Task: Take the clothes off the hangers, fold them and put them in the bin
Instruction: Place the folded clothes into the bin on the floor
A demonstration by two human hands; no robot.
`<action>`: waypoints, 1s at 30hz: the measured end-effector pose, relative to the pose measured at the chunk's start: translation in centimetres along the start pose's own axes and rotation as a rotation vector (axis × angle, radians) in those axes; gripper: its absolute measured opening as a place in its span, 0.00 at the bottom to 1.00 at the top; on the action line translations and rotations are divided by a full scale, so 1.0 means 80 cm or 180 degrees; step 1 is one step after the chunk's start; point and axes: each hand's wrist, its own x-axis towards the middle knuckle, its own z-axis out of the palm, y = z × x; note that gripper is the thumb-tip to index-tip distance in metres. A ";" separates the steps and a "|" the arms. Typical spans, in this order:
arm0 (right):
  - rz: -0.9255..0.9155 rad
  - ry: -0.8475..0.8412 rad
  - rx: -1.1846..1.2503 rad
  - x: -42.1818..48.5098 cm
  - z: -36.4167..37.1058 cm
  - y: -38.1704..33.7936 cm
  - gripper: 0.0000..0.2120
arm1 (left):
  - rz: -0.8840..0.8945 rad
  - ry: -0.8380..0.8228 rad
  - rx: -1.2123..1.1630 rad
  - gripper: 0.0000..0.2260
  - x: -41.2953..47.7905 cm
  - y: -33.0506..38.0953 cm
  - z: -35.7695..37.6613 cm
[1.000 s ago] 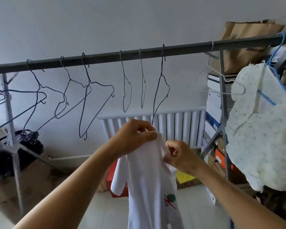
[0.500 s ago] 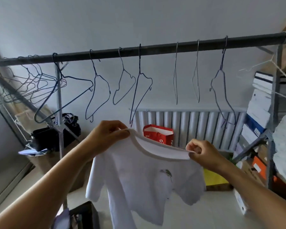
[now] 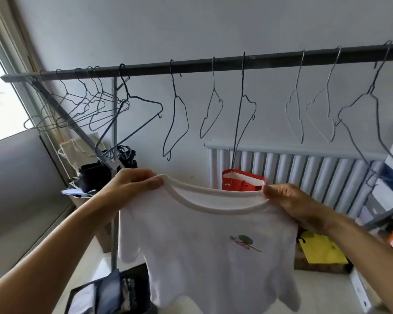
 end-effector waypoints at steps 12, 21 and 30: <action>-0.0371 0.1063 0.0174 0.030 0.055 -0.027 0.11 | -0.0423 0.1064 -0.0806 0.10 -0.005 -0.027 0.006; -0.0718 0.1615 0.0452 0.052 0.131 -0.029 0.14 | -0.0212 0.1504 -0.1068 0.12 -0.009 -0.017 0.083; -0.0881 0.1318 0.0284 0.056 0.172 -0.043 0.09 | -0.0125 0.1374 -0.0940 0.11 -0.009 -0.001 0.130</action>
